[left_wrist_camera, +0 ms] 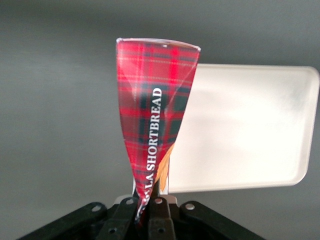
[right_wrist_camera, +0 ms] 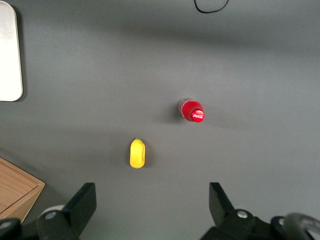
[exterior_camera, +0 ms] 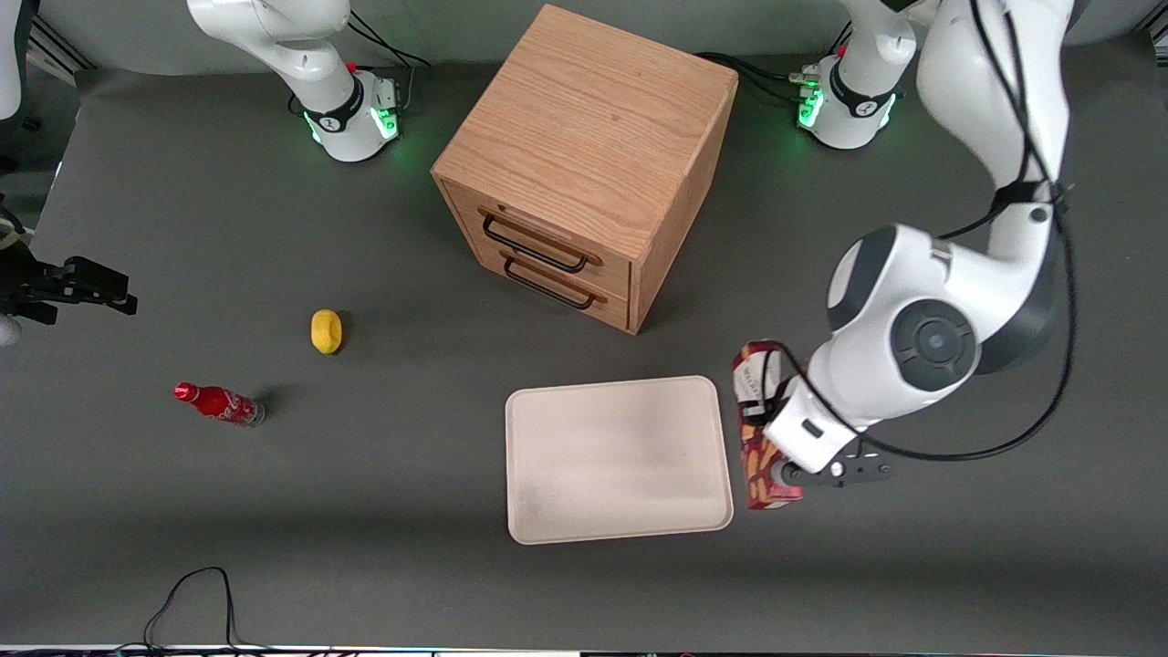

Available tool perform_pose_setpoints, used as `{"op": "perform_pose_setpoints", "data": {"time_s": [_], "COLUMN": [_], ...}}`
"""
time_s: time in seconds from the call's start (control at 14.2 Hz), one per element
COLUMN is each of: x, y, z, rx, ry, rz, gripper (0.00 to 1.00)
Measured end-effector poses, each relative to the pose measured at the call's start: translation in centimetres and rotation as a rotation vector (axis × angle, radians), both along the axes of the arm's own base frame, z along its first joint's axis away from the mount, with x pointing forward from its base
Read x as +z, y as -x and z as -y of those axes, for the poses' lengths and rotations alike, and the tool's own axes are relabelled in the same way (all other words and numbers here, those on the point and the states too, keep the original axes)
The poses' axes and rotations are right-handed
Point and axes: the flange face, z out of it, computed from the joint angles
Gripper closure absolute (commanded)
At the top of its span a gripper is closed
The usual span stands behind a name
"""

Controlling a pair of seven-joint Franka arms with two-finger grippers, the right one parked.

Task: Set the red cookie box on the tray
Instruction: 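Carry the upright box with the left gripper over the cream tray, then lower the box onto the tray edge and open the left gripper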

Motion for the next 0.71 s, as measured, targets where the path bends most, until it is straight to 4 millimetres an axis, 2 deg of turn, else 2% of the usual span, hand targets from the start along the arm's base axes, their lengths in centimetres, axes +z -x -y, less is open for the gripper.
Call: {"op": "perform_pose_setpoints", "data": {"time_s": [0.14, 0.28, 0.49, 0.71], "x": [-3.2, -6.7, -10.7, -12.8], "y": [-0.5, -0.8, -1.1, -1.1], "z": [2.1, 3.4, 3.6, 3.3], "rx": [0.031, 0.042, 0.055, 0.059], "ry": [0.023, 0.034, 0.031, 0.024], "rz": [0.013, 0.009, -0.014, -0.035], "gripper": [1.00, 1.00, 1.00, 1.00]}}
